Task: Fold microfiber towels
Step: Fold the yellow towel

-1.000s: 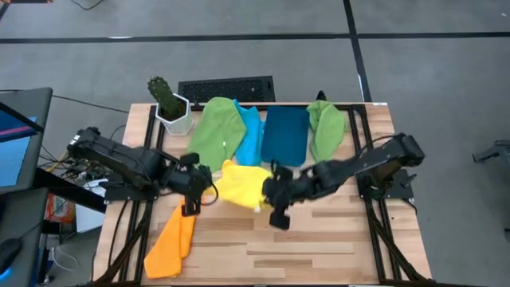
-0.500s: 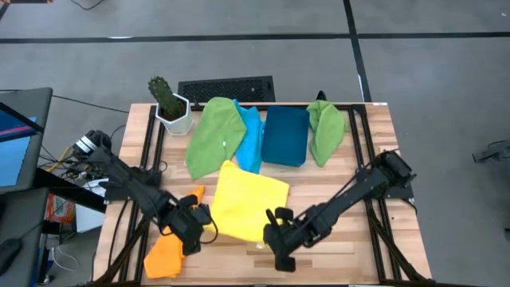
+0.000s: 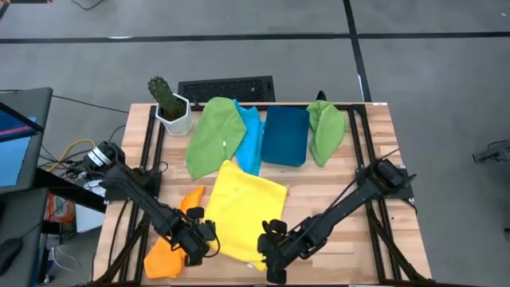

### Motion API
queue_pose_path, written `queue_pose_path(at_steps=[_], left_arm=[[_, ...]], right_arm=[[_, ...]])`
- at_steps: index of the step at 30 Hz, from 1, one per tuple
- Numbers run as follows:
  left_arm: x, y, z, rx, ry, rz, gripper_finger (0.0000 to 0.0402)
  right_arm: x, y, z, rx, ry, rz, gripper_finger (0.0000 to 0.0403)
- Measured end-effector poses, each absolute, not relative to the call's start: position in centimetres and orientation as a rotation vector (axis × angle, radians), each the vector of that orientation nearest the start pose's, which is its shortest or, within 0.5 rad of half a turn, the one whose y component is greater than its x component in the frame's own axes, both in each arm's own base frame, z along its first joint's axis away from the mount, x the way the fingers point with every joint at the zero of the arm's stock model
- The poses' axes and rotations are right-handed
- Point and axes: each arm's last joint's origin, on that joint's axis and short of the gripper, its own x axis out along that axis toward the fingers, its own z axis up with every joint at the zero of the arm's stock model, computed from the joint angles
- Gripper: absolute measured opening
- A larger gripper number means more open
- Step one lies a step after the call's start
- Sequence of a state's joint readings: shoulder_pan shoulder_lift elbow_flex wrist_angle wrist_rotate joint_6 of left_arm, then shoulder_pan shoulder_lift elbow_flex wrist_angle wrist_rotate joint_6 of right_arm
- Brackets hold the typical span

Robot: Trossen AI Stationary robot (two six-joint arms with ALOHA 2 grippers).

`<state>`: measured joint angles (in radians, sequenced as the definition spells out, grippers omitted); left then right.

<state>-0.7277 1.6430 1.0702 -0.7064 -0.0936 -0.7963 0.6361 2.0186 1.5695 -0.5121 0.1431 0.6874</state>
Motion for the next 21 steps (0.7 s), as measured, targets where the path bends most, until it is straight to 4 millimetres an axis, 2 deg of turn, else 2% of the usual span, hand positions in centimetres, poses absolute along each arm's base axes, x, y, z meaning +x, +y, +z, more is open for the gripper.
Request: queue_pose_path(at_steps=[3,8,13,15,18,21], left_arm=[[23.1,-20.2,18.7,-0.125,1.297,-0.049,0.0],[23.9,-19.6,18.6,-0.104,1.275,-0.046,0.0],[24.7,-18.9,18.5,-0.125,1.27,-0.023,0.0],[24.9,-18.6,18.5,-0.131,1.267,-0.015,0.0],[25.1,-18.3,18.5,-0.137,1.264,-0.007,0.0],[25.3,-18.2,18.5,-0.144,1.26,-0.004,0.0]], right_arm=[[34.8,26.4,21.0,0.238,0.97,0.123,0.0193],[34.5,27.0,20.7,0.097,0.889,0.143,0.0178],[35.1,27.2,19.0,0.039,0.913,0.201,0.0171],[35.6,27.8,18.4,0.038,0.895,0.268,0.0174],[35.4,28.6,16.7,-0.003,0.923,0.308,0.0183],[35.4,28.8,16.5,-0.011,0.921,0.31,0.0193]])
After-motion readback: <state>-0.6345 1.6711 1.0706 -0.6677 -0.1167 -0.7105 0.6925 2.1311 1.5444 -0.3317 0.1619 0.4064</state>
